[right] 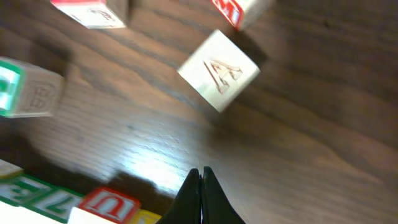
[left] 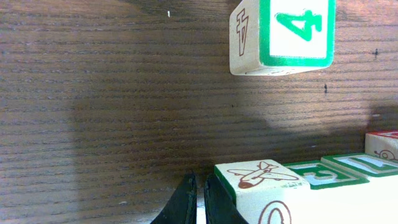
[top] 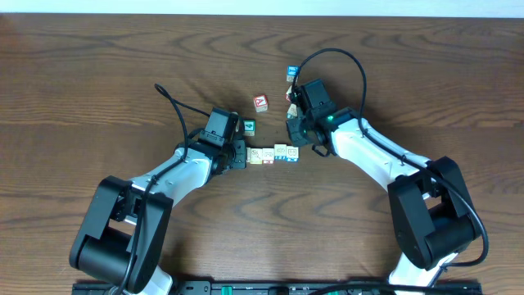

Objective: Lift 5 blocks

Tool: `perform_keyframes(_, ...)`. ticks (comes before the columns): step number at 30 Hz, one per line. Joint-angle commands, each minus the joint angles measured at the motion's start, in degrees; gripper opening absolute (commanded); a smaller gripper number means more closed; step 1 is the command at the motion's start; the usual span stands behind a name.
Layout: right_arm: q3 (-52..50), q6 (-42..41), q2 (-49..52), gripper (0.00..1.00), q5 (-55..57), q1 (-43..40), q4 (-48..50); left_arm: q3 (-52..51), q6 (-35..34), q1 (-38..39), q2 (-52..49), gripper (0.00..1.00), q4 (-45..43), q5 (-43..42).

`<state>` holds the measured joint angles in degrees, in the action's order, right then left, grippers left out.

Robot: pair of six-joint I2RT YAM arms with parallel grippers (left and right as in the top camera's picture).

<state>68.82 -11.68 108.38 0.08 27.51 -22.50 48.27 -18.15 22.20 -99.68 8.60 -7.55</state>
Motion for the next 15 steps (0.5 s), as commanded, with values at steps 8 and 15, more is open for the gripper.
perform_keyframes(8, 0.2, -6.8, 1.5, 0.01, -1.9, 3.6, 3.1, -1.7, 0.3, 0.1, -3.2, 0.08, 2.0, 1.2)
perform_keyframes(15, 0.2, -8.7, 5.1, 0.01, -2.1, 5.0, 5.0, -1.7, 0.3, 0.1, -3.2, 0.08, 2.0, 1.2)
